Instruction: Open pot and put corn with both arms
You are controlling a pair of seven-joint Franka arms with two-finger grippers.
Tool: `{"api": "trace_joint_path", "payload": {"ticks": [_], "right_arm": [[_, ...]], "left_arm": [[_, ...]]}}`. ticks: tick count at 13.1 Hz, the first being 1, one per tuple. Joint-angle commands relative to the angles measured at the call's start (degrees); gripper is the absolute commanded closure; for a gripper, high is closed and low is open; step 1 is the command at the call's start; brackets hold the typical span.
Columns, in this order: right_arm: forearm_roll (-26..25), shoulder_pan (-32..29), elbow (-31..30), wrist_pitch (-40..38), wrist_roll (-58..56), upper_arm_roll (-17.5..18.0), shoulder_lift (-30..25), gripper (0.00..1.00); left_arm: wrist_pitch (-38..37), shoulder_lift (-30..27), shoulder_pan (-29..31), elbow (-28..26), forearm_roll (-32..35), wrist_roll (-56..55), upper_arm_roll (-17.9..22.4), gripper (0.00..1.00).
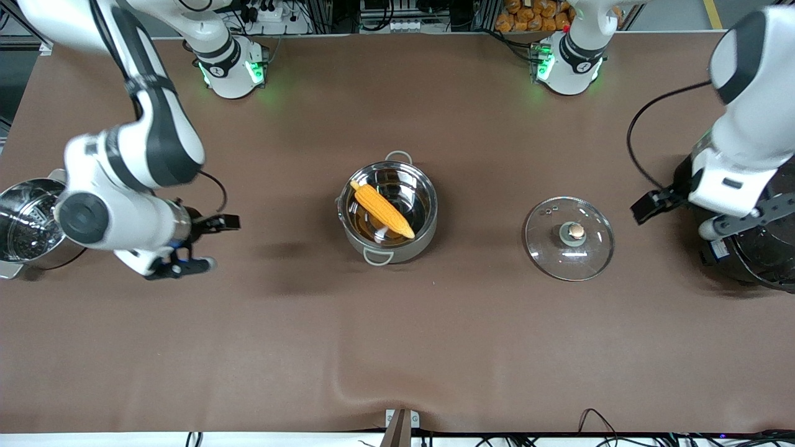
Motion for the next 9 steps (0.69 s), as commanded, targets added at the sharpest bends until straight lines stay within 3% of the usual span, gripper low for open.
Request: {"api": "trace_joint_path", "payload": {"ticks": [1, 4, 6, 7, 9], "right_arm": [[-0.6, -5.0, -8.4, 2.3, 0.2, 1.0, -10.5, 0.00], [-0.3, -9.4, -7.9, -0.7, -5.1, 0.0, -15.7, 0.00], [0.2, -3.4, -6.5, -2.9, -6.4, -8.6, -17.6, 0.00], [0.2, -1.5, -5.6, -4.7, -6.3, -11.1, -18.0, 0.00], [0.2, -2.0, -1.9, -8.0, -6.3, -11.3, -18.1, 0.00]], "left_arm": [[-5.1, -0.5, 0.2, 3.3, -1.5, 4.7, -0.2, 0.00], [-6.1, -2.5, 0.9, 3.3, -4.6, 6.2, 0.0, 0.00], [-7.2, -4.1, 1.2, 3.3, -5.3, 9.2, 0.4, 0.00], [-7.5, -5.2, 0.0, 3.1, -5.3, 9.8, 1.2, 0.00], [-8.7, -5.8, -2.0, 3.1, -5.3, 10.4, 3.2, 0.00]]}}
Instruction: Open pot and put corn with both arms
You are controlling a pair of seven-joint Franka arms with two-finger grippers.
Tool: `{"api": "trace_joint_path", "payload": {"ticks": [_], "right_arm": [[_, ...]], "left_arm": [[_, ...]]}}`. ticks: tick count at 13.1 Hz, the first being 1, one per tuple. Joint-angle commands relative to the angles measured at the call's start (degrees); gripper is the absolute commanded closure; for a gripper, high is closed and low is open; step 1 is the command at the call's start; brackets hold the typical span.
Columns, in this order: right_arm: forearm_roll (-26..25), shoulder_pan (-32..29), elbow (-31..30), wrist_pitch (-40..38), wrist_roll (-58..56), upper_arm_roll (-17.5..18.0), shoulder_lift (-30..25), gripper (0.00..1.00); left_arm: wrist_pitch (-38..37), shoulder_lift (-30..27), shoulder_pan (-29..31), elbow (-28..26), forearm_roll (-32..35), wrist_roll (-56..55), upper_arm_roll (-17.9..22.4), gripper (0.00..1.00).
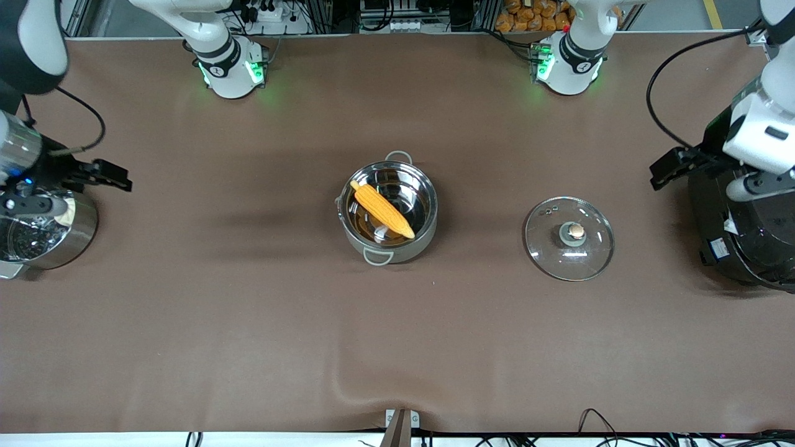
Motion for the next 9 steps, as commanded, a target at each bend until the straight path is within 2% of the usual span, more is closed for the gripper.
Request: {"api": "trace_joint_path", "payload": {"ticks": [1, 4, 7, 9], "right_arm": [[0.3, 1.4, 4.3, -4.1, 0.0, -1.4, -0.7, 0.00], [1.2, 1.4, 7.8, -8.4, 5.1, -1.0, -1.8, 0.00], [1.2, 1.6, 7.8, -7.1, 5.0, -1.2, -2.9, 0.00], [1.2, 1.7, 7.5, -4.7, 2.8, -1.3, -2.9, 0.00]], "left_arm": [[-1.9, -1.7, -1.8, -0.3, -1.3, 3.3, 2.5, 0.00], [-1.8, -1.6, -3.7, -0.2, -2.6, 4.8, 4.1, 0.00], [-1.9, -1.1, -3.6, -0.2, -1.9, 4.7, 3.1, 0.00], [-1.9, -0.9, -3.5, -0.2, -1.6, 8.7, 3.2, 0.00]]}}
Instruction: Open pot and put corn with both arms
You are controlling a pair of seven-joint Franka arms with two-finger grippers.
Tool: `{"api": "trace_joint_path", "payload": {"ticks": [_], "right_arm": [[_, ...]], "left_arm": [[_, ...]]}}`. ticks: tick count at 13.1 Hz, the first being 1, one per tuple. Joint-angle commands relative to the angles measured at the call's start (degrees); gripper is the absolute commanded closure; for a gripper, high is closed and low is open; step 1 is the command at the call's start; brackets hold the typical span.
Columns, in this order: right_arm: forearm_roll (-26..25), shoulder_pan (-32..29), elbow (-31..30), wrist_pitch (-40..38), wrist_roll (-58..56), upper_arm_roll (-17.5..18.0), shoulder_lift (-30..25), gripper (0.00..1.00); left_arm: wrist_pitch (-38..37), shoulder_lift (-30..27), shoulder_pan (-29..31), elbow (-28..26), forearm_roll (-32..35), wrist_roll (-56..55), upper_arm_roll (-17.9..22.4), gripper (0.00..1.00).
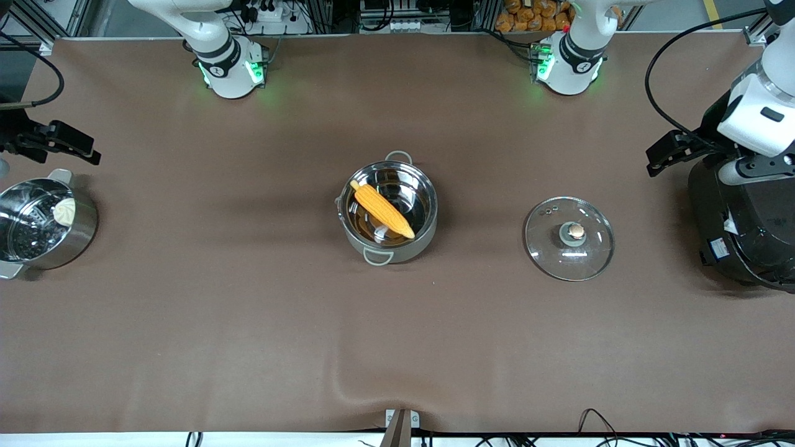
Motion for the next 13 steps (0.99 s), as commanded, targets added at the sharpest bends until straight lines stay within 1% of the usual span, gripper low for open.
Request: {"api": "trace_joint_path", "payload": {"ticks": [1, 3, 7, 9, 13], "right_arm": [[0.8, 0.7, -0.8, 2.9, -3.8, -0.9, -0.7, 0.00], [0.9, 0.3, -1.5, 3.6, -6.6, -1.5, -0.6, 0.00], [0.8, 0.2, -1.9, 3.6, -5.9, -1.5, -0.6, 0.00], [0.8, -0.4, -2.3, 3.2, -5.7, -1.5, -0.6, 0.00], [0.8, -0.2, -2.2, 3.1, -5.4, -1.4, -0.7, 0.00]], "left_arm": [[-0.7, 0.0, 0.1, 0.0, -0.4, 6.3, 0.3, 0.00], [-1.1, -0.1, 0.5, -0.1, -0.5, 8.3, 0.6, 0.00], [-2.4, 0.4, 0.5, 0.0, -0.3, 9.2, 1.1, 0.00], [-2.4, 0.4, 0.6, 0.1, 1.2, 9.2, 1.0, 0.00], [-2.4, 0.4, 0.6, 0.1, 1.0, 9.2, 1.0, 0.00]]}}
